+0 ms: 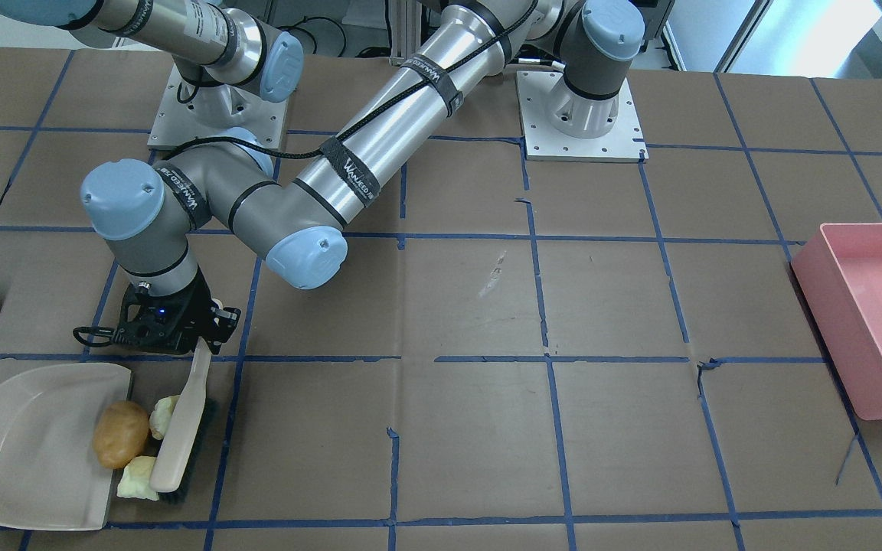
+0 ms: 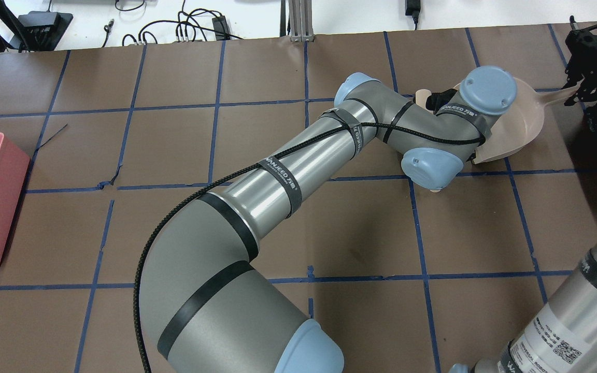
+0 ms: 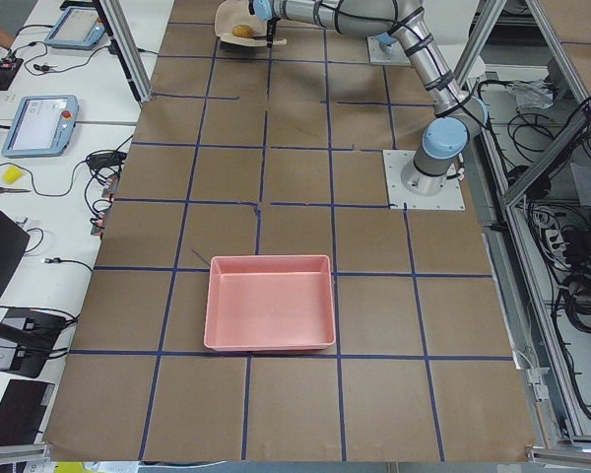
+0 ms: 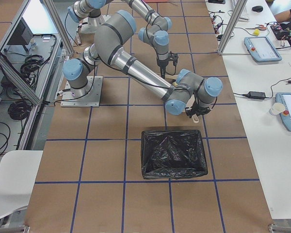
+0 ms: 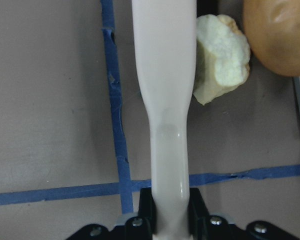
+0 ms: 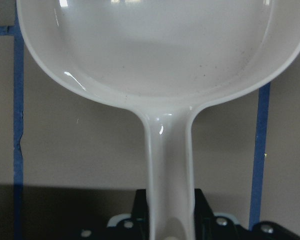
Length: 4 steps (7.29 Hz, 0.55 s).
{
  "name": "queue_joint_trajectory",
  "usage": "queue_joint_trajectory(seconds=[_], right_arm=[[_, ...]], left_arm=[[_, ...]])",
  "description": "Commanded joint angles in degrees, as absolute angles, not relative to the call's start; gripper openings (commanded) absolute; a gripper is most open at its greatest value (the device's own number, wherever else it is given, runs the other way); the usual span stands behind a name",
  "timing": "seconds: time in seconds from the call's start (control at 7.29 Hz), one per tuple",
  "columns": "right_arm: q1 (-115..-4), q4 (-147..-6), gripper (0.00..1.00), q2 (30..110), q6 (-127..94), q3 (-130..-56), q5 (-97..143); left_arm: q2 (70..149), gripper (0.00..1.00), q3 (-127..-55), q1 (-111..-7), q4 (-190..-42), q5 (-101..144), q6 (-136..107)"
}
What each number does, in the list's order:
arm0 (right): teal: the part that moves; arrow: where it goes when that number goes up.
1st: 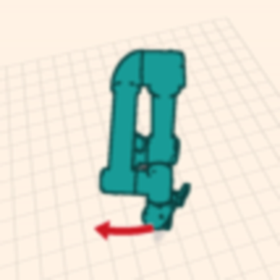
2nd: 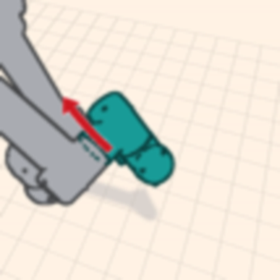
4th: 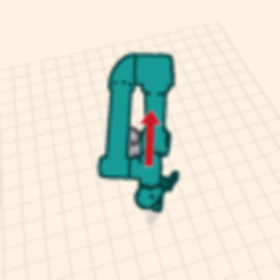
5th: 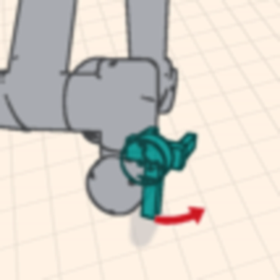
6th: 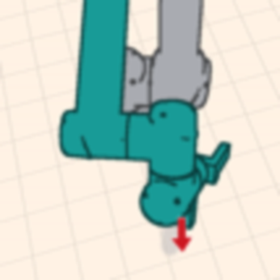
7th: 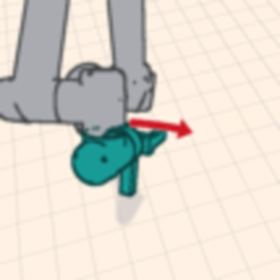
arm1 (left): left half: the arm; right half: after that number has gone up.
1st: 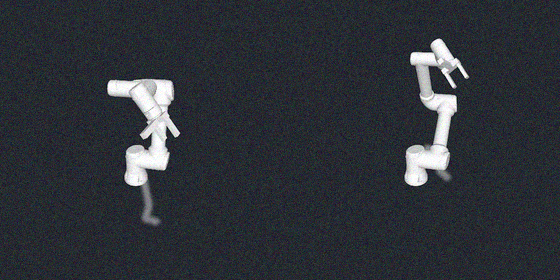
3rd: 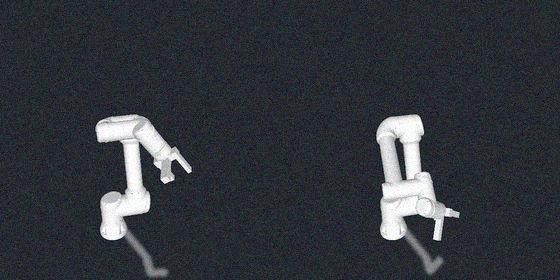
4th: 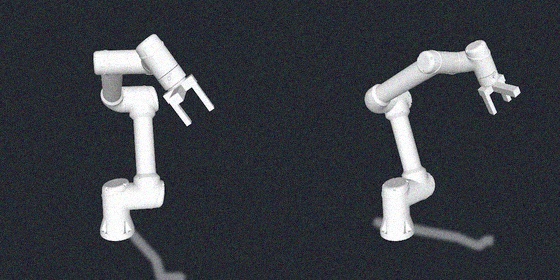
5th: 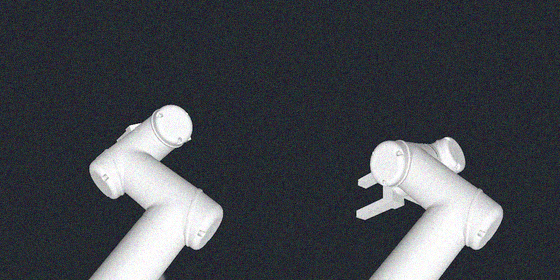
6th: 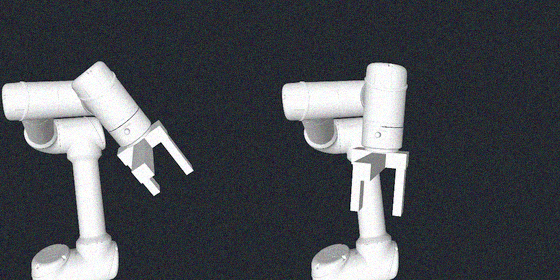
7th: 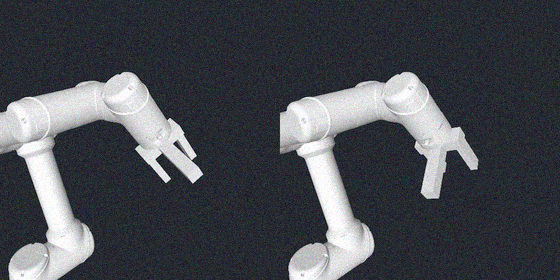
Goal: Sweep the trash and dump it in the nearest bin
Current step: 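Sweep the foam cubes and potato with the brush toward the dustpan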
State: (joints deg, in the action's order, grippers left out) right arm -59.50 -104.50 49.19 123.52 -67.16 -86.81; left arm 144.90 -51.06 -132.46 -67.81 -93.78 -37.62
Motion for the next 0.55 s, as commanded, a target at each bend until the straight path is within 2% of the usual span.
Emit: queue_joint_trajectory(seconds=[0.0, 0.41], right_arm=[[-59.50, -104.41, 0.00, 49.22, 123.49, -67.15, -86.75], [-59.50, -104.33, 0.00, 49.22, 123.49, -67.24, -86.75]], left_arm=[[145.02, 0.03, -49.76, -132.80, -67.85, -93.60, -37.79], [145.54, 0.03, -49.31, -134.29, -67.85, -93.52, -38.58]])
